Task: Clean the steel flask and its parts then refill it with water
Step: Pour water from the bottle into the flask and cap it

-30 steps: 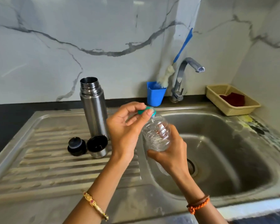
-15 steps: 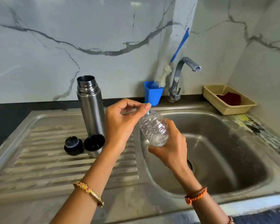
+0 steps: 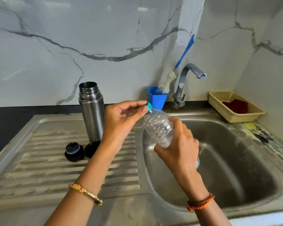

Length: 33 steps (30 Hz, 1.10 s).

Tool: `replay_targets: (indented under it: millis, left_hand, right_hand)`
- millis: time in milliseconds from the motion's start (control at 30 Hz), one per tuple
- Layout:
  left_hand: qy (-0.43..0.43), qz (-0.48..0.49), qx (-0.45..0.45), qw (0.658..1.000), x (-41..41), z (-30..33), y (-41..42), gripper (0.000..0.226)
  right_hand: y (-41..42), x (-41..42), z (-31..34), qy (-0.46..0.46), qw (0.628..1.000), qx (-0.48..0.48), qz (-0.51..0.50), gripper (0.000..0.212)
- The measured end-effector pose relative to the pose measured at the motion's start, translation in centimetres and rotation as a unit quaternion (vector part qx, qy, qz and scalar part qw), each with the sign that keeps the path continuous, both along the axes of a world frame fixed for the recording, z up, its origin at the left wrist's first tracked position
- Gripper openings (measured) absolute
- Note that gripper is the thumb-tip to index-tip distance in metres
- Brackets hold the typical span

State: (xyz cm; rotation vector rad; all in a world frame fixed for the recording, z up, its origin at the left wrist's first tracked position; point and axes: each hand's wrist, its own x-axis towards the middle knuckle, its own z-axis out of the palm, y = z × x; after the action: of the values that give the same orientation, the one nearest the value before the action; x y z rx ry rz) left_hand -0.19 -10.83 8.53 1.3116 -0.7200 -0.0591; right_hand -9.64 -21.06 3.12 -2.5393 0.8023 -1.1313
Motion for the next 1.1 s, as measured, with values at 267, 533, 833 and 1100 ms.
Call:
replay_targets:
  millis: [267,533,833,1100]
  left_hand:
    - [0.035,0.017,-0.041,0.998,0.1,0.5,-0.4,0.02]
    - [-0.078,-0.049,0.012,0.996,0.7,0.7,0.3,0.019]
    - [0.026,-0.065,0.003,0.998,2.1,-0.8,-0.8,0.02]
    - [0.157,-0.045,-0.059,0.985,1.7,-2.0,-3.7,0.029]
  right_hand:
    - [-0.1,-0.1,1.3,0.027,0.999,0.011,0.019,0.07]
    - [-3.9,0.0,2.9,0.141,0.764,0.447,0.444,0.064]
    - [-5.3,1.3,3.1,0.218,0.821,0.371,0.375,0.062]
    - [-3.6,2.9,0.9,0.078,0.996,0.004,0.03,0.069]
